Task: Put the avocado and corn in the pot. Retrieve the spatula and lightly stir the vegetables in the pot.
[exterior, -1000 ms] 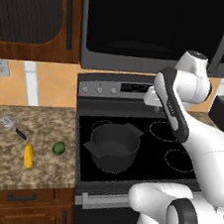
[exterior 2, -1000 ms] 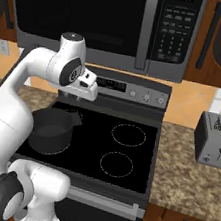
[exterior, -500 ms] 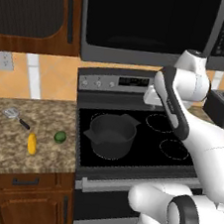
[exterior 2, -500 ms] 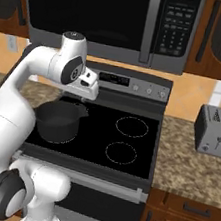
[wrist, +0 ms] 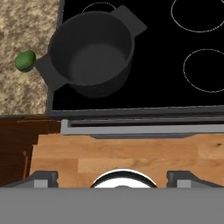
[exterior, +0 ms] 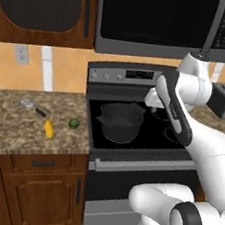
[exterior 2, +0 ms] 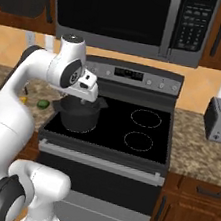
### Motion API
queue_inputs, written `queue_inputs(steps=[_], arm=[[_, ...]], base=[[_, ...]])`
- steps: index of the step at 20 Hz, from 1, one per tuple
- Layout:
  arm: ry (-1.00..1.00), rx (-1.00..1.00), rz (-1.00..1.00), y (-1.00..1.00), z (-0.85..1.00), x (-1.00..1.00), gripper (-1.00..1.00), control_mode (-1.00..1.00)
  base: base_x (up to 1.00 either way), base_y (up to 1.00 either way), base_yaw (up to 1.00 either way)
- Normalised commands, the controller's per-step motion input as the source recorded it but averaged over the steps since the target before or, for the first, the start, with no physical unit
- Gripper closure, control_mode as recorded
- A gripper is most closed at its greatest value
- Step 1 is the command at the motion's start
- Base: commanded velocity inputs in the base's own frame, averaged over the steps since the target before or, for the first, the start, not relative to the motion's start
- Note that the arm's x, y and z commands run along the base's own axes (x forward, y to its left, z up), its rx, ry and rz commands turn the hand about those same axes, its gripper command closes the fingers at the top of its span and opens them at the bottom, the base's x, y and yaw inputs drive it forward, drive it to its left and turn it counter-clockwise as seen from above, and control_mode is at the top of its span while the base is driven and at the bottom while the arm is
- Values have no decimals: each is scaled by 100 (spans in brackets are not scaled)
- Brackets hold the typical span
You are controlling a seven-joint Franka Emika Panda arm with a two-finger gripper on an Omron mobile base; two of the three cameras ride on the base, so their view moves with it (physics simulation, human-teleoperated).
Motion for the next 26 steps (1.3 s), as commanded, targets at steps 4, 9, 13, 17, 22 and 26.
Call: queue_inputs(steps=[4,9,13,17,22,26], arm=[[0,0,0,0,0,0,-100,100],[0,0,0,0,0,0,-100,100],[0,0,0,0,0,0,-100,100],[0,0,0,0,0,0,-100,100],[0,0,0,0,0,0,-100,100],[0,0,0,0,0,0,-100,100]], base=[[14,86,-8],[31,49,-10],[51,16,-4],[62,33,-5],[61,35,-6],[46,56,-4]])
